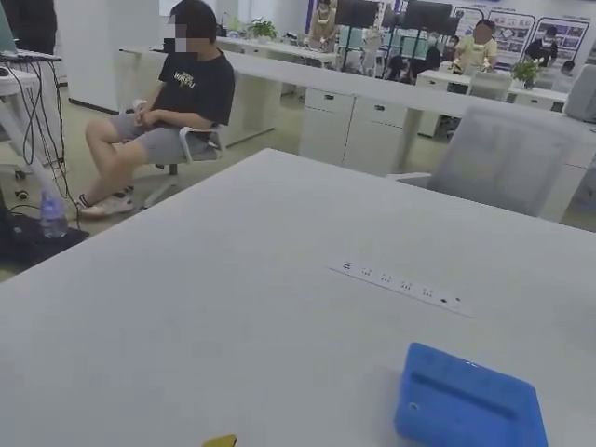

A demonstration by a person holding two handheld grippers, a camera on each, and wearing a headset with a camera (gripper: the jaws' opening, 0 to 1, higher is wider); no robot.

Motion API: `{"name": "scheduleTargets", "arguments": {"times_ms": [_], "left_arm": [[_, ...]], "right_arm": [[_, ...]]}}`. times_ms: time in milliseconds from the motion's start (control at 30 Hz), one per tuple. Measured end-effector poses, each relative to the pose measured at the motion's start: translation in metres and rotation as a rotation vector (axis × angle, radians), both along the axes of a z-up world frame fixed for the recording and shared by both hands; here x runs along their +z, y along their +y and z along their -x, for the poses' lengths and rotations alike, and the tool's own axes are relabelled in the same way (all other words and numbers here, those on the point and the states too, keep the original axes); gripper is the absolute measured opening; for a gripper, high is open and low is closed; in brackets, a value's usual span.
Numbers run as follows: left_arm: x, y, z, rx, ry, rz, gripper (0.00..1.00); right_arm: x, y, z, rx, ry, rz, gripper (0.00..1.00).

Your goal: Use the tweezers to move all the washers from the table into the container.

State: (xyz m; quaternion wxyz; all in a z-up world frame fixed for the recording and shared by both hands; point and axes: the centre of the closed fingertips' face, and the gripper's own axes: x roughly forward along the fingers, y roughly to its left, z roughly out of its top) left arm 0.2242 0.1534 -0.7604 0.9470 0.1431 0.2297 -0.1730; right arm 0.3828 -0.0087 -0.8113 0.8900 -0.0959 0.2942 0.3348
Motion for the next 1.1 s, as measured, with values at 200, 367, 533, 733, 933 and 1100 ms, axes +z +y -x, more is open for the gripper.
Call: {"name": "scheduleTargets", "arguments": {"times_ms": [200, 367, 533, 733, 933, 1100], "left_arm": [[0.001, 0.0, 0.0, 0.002, -0.008, 0.003, 0.9], [0.001, 0.0, 0.0, -0.001, -0.007, 0.002, 0.91], [0.001, 0.0, 0.0, -0.003, -0.007, 0.003, 0.9], [0.001, -0.001, 0.001, -0.009, -0.003, -0.003, 0.9], [0.001, -0.001, 0.001, -0.008, -0.006, -0.007, 0.9], [0.001, 0.0, 0.0, -0.003, -0.007, -0.013, 0.9]], "right_arm": [[0.001, -0.001, 0.004, -0.005, 0.006, 0.009, 0.02], [0.0, -0.002, 0.0, 0.003, 0.014, 0.052, 0.02], [0.013, -0.003, -0.002, 0.001, 0.001, 0.025, 0.02], [0.033, -0.005, -0.005, -0.022, -0.013, -0.044, 0.02], [0.057, -0.004, -0.011, -0.008, -0.054, -0.057, 0.02], [0.072, -0.003, -0.024, -0.02, -0.096, -0.073, 0.02]]}}
